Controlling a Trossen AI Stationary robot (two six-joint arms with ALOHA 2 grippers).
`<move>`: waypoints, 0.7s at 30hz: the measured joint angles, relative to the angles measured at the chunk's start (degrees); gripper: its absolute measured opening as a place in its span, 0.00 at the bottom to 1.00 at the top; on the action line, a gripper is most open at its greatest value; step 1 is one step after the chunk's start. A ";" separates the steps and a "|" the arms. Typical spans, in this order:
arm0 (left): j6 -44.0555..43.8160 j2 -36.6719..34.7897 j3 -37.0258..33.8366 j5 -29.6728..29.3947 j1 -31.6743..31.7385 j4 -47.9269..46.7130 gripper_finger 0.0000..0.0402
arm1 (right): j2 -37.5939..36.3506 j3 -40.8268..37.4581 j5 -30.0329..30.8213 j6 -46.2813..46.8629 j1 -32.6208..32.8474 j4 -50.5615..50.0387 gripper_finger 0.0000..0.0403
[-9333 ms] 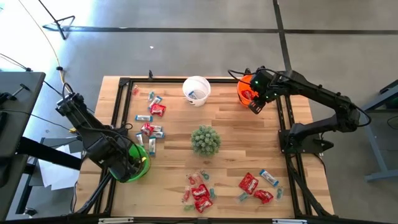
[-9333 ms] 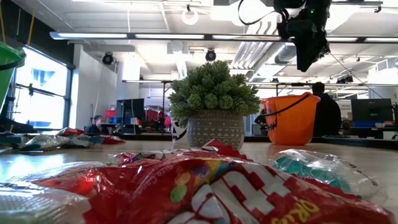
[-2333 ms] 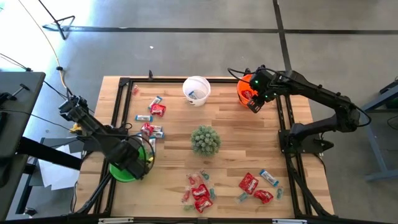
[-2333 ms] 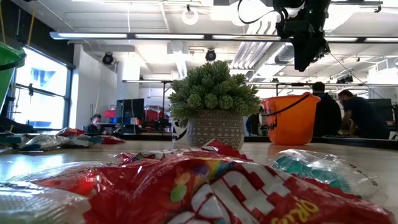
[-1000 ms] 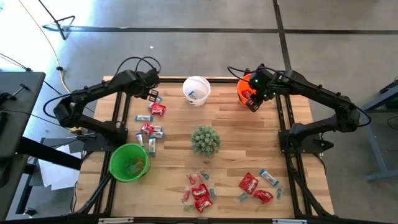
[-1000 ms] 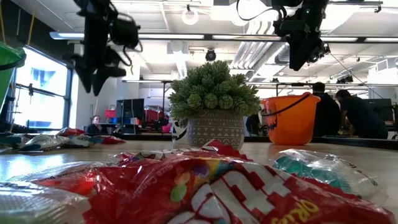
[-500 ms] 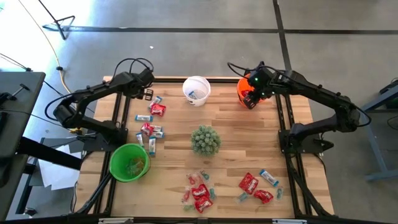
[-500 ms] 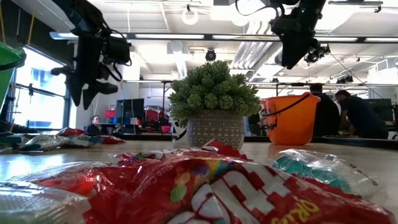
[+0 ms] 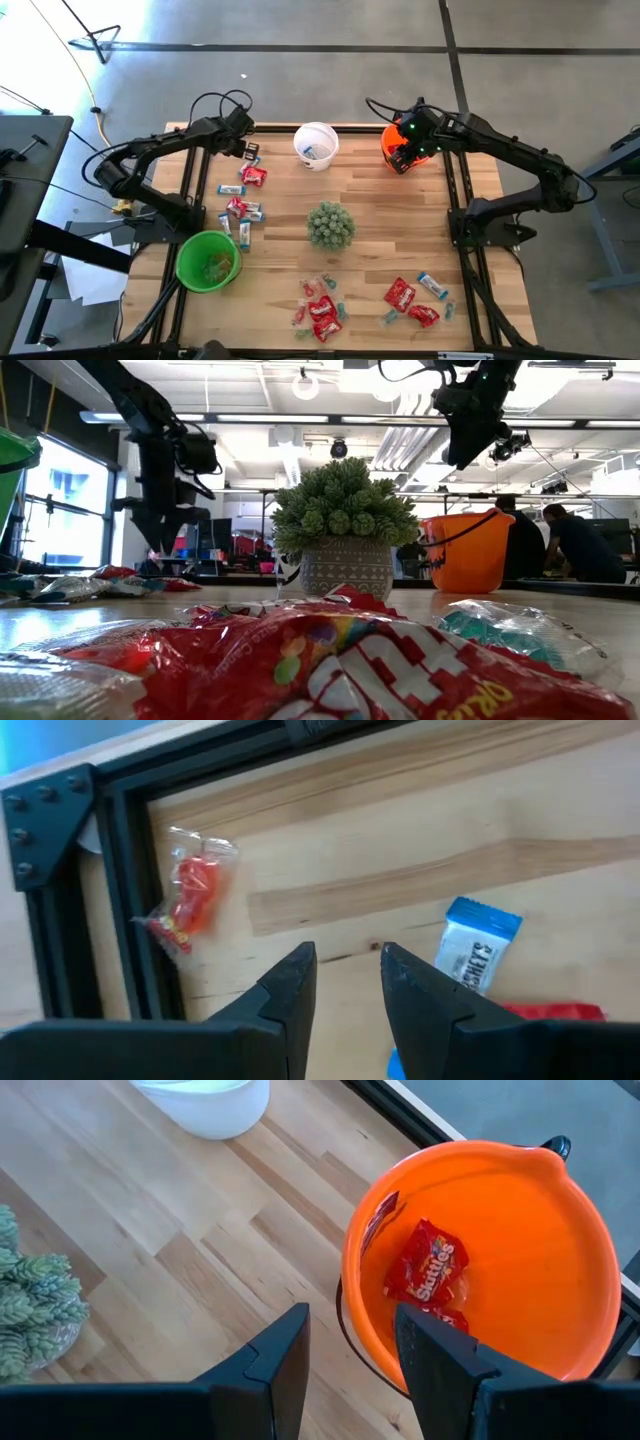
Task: Sort candy
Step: Put the orange gummy into the green bucket
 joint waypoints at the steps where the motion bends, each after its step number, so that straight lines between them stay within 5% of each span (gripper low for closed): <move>1: -0.01 0.62 0.00 0.01 0.13 0.51 0.24 | 0.00 0.02 0.00 0.00 0.00 0.00 0.36; 11: 1.79 5.29 0.79 -0.27 0.13 1.97 0.19 | 0.00 0.02 -0.01 1.12 0.00 0.57 0.36; 21: 13.16 9.70 13.85 -1.52 1.96 0.11 0.17 | 0.00 0.01 -0.02 2.91 0.00 0.57 0.36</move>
